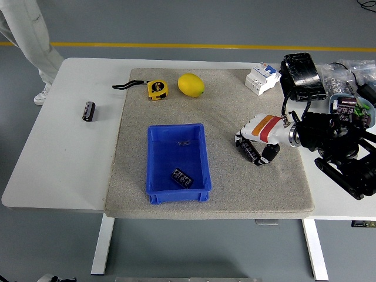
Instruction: Pick up the battery,place it into the box
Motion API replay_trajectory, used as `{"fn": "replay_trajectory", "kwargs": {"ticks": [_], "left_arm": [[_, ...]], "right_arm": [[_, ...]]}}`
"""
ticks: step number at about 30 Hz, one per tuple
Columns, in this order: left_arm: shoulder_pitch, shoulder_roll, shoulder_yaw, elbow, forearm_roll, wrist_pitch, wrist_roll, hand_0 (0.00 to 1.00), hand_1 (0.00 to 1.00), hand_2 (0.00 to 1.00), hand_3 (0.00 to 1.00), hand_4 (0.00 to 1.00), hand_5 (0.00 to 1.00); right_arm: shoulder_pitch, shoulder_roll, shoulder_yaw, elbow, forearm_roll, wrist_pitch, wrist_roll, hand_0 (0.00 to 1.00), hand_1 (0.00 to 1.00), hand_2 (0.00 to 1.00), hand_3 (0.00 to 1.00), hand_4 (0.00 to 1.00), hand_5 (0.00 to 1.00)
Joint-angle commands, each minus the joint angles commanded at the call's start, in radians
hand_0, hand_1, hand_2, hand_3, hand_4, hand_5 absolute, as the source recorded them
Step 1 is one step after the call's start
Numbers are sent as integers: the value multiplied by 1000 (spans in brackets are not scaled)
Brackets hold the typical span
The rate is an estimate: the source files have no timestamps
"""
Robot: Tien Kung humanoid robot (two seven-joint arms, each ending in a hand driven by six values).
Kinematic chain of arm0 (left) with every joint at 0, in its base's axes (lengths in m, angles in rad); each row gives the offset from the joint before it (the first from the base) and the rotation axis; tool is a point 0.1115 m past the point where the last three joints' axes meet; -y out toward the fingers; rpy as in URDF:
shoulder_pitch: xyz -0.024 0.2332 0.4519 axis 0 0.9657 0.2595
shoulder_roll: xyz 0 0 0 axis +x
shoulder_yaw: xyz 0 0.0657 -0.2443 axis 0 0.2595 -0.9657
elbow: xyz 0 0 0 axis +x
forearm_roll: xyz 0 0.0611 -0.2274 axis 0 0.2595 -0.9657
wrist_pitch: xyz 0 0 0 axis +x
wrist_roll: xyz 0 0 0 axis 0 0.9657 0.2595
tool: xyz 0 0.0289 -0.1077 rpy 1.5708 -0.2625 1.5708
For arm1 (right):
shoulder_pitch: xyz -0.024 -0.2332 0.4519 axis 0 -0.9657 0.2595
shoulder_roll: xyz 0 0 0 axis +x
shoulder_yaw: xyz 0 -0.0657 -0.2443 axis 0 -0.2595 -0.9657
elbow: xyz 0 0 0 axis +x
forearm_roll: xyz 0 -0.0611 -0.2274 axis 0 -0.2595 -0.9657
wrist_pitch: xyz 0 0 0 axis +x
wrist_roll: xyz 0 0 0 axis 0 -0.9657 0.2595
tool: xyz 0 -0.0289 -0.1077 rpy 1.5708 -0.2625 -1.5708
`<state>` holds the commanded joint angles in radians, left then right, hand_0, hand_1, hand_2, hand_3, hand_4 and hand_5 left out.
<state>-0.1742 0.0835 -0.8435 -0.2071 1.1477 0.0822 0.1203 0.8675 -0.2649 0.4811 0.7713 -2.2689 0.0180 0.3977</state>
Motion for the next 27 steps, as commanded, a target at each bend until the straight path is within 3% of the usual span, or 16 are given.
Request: {"fn": "replay_trajectory", "kwargs": {"ticks": [17, 27], "left_arm": [[4, 2, 3, 0, -6, 0, -1, 796, 726, 727, 561, 617, 491], [6, 5, 4, -1, -4, -2, 1, 795, 726, 725, 561, 617, 491]], "right_arm": [[42, 4, 97, 21, 0, 24, 0, 440, 420, 476, 449, 805, 2], [101, 23, 140, 200, 63, 62, -18, 449, 423, 479, 454, 807, 2]]}}
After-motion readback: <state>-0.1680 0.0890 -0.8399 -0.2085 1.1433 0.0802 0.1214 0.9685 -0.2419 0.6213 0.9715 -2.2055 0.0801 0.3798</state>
